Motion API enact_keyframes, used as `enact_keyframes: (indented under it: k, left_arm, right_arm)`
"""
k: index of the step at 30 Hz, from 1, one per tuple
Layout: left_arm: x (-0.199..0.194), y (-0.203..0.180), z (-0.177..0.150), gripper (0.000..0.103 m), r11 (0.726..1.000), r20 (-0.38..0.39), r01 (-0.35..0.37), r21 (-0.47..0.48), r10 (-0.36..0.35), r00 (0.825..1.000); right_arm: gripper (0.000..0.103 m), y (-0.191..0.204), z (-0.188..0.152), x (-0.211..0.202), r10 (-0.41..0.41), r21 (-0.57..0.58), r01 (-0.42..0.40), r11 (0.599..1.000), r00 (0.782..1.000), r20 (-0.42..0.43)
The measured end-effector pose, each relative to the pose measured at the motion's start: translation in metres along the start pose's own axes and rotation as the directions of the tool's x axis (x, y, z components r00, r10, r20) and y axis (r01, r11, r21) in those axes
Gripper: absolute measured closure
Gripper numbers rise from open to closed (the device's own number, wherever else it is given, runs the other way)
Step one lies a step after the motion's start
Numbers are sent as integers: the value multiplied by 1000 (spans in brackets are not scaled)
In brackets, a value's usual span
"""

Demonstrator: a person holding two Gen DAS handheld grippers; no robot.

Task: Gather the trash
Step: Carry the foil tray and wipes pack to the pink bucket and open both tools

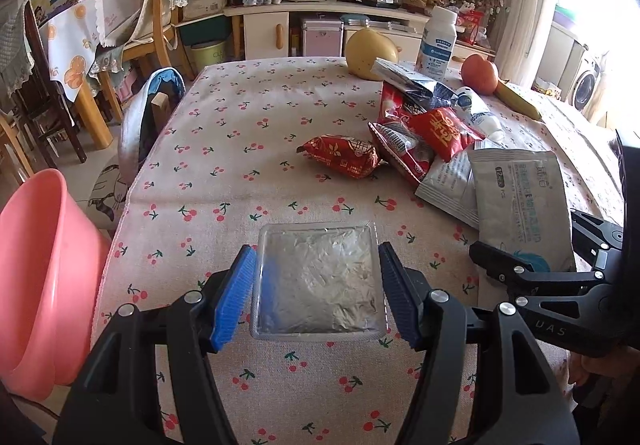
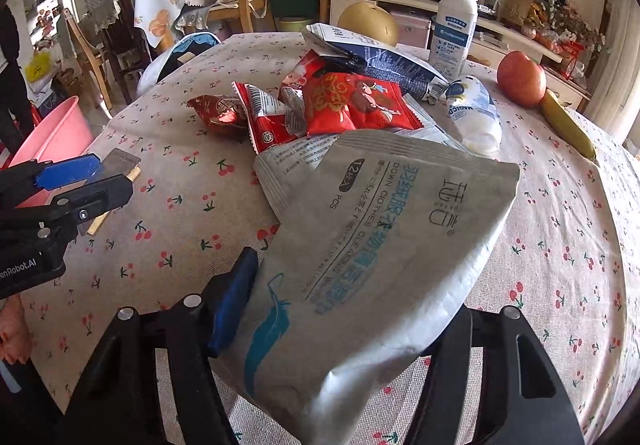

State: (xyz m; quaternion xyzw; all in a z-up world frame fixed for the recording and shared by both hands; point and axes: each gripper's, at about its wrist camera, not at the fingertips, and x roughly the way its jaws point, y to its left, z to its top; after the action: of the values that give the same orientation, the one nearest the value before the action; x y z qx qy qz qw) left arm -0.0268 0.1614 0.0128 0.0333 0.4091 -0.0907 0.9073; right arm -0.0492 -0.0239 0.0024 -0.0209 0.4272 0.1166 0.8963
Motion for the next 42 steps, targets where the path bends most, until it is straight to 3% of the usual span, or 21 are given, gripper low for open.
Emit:
enact_keyframes:
  k: [10,16,24,32,42]
  left_arm:
    - [-8,4,1,39,1000,18,25,-19,-24,1000]
    - [-13,11,4,39,998,28,37,-43,-36,999]
    - [-24,18,7,39,997,53,49,-65,-45,998]
    - [-40,33,11,39,993,95,46,-109,-36,995]
    - [-59,66,15,39,980,140,-34,-194,61,988]
  right_arm:
    - [71,-21,-7,-11,119,142,-125,982,992,48]
    - [83,-19,-4,-28,123,137,-137,981,987,102]
    - [88,-12,1,-45,125,126,-143,982,982,139]
    - [88,9,12,-58,184,112,-202,973,971,153]
    - [88,61,27,-57,269,74,-279,958,956,121]
